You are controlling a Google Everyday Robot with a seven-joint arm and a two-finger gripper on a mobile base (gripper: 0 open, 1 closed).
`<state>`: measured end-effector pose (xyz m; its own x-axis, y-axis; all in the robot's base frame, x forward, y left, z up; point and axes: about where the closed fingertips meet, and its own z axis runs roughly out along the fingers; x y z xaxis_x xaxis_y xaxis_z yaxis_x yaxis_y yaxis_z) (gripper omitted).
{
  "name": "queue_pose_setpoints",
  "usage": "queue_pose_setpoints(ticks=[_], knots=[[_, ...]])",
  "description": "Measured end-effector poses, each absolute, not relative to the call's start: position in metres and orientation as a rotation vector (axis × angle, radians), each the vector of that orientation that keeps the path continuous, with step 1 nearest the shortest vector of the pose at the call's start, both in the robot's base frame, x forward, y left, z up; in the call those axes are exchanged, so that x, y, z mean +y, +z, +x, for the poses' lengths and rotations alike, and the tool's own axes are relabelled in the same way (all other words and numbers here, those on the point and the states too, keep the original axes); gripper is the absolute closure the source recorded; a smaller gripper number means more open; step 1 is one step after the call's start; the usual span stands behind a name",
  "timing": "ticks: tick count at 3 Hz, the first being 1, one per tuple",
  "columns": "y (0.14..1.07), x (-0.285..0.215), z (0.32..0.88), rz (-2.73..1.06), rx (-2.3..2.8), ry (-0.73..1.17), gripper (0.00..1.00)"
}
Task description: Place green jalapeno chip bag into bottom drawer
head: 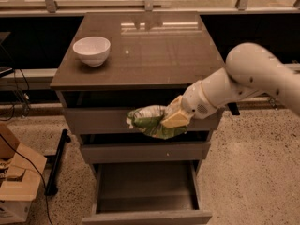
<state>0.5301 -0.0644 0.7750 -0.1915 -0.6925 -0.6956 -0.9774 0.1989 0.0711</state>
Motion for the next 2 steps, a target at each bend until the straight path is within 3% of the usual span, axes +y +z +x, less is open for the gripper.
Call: queue_pose_setpoints(ticks=[2], knots=[[0.7512,-0.0575,0.5342,-1.544,1.993,0.7,1.0]])
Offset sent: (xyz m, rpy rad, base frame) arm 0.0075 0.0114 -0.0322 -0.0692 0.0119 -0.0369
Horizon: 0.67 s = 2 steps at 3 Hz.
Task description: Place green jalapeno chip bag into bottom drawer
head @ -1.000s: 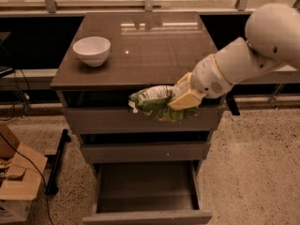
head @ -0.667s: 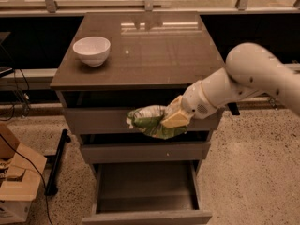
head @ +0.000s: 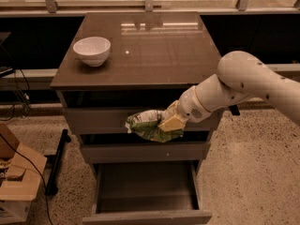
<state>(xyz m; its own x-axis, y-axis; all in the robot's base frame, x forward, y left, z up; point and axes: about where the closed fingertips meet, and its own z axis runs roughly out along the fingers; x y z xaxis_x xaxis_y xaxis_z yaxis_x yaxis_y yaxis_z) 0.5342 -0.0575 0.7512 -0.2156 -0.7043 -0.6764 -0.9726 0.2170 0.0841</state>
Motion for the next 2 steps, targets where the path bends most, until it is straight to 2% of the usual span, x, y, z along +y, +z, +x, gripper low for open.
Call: queue_pose_setpoints(ticks=[2], knots=[[0.648,-0.071,0.525,-1.423,2.019,0.846,1.0]])
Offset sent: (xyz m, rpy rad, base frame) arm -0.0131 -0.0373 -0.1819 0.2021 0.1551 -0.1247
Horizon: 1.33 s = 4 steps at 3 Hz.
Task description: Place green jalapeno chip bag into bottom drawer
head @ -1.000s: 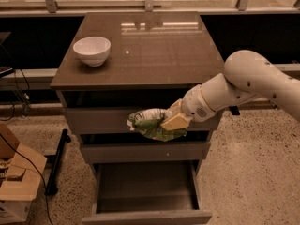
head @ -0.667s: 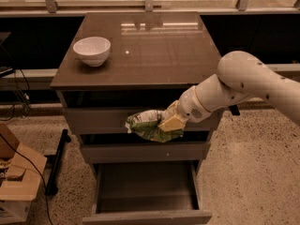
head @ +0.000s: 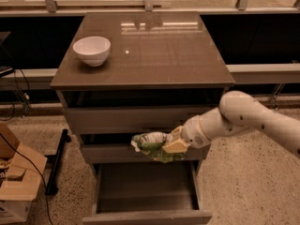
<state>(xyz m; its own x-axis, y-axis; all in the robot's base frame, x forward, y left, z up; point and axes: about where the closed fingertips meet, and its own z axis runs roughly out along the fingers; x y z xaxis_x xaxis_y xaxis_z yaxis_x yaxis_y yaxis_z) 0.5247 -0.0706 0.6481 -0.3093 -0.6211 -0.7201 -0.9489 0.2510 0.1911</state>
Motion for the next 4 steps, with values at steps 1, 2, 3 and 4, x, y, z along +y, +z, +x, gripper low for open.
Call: queue_pose_setpoints(ticks=[1,2,3,4], knots=[[0.572,-0.087,0.516,-1.247,2.06,0.971,1.0],[0.549,-0.083,0.509,-1.229,2.074,1.025,1.0],[0.528,-0.088,0.513,-1.226,2.105,1.018,1.0],[0.49,-0.101,0.524,-1.158,2.102,1.004,1.0]])
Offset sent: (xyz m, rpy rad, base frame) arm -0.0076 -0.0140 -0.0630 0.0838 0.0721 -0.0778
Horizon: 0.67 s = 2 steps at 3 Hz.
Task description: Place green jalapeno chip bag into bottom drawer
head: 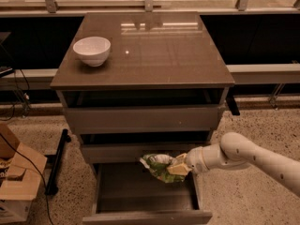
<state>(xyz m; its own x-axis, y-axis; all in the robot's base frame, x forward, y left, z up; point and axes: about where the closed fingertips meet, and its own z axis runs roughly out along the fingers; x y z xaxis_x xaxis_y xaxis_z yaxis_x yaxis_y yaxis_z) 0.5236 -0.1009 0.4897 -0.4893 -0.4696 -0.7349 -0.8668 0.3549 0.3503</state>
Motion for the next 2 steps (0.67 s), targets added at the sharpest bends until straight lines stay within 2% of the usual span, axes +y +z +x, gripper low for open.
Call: queue_pose_setpoints(ticks=[2], knots=[[0.378,-0.136,0.537,-0.904,2.218,1.007,1.0]])
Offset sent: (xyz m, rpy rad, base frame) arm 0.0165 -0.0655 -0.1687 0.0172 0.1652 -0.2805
